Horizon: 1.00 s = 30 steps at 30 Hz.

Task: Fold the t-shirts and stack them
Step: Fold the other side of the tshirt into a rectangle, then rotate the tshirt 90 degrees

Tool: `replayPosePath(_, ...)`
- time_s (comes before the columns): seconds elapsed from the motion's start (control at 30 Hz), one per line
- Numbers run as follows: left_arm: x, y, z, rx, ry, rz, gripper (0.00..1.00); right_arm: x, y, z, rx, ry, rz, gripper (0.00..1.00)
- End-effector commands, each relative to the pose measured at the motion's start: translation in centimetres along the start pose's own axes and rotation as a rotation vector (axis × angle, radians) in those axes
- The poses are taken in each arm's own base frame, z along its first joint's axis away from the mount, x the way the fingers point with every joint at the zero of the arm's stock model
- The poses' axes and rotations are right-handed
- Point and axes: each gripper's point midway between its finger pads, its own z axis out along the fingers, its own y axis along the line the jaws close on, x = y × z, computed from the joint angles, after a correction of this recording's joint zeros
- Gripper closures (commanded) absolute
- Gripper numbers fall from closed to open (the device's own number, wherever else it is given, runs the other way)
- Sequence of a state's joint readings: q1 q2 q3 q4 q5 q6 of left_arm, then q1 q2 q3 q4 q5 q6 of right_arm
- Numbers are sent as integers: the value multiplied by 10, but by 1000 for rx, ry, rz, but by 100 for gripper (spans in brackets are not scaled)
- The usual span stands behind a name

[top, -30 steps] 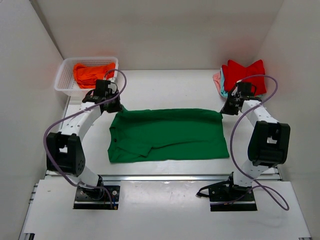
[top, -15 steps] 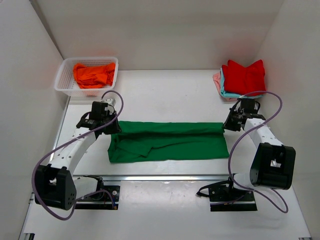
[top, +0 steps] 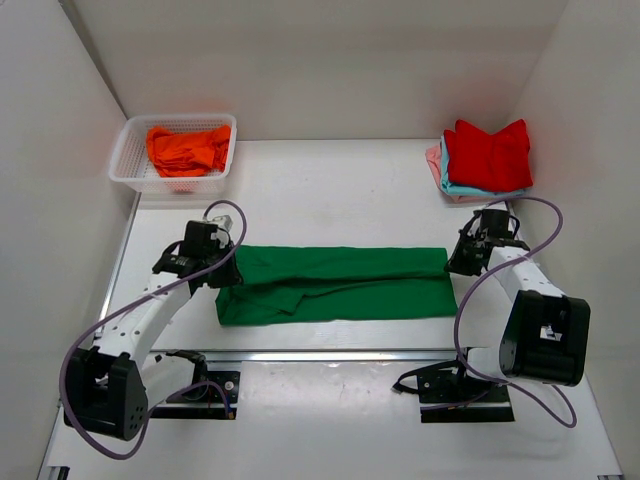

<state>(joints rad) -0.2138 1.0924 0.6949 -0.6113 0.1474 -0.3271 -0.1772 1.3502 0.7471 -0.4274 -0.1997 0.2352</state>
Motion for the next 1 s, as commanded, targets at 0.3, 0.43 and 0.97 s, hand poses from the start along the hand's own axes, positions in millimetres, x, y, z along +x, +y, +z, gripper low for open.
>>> replayPosePath(0.3,-27,-14,-28,53,-93,-16,59,-22,9,-12,8,-40,-64,61)
replayPosePath(0.43,-66,-27,-43,57,-191,-22,56,-50,44,-24,-11,-87,-191,51)
replayPosePath(0.97,-8,-29,93,-94,163,-39,71,35,63,47,-23,216,-174,63)
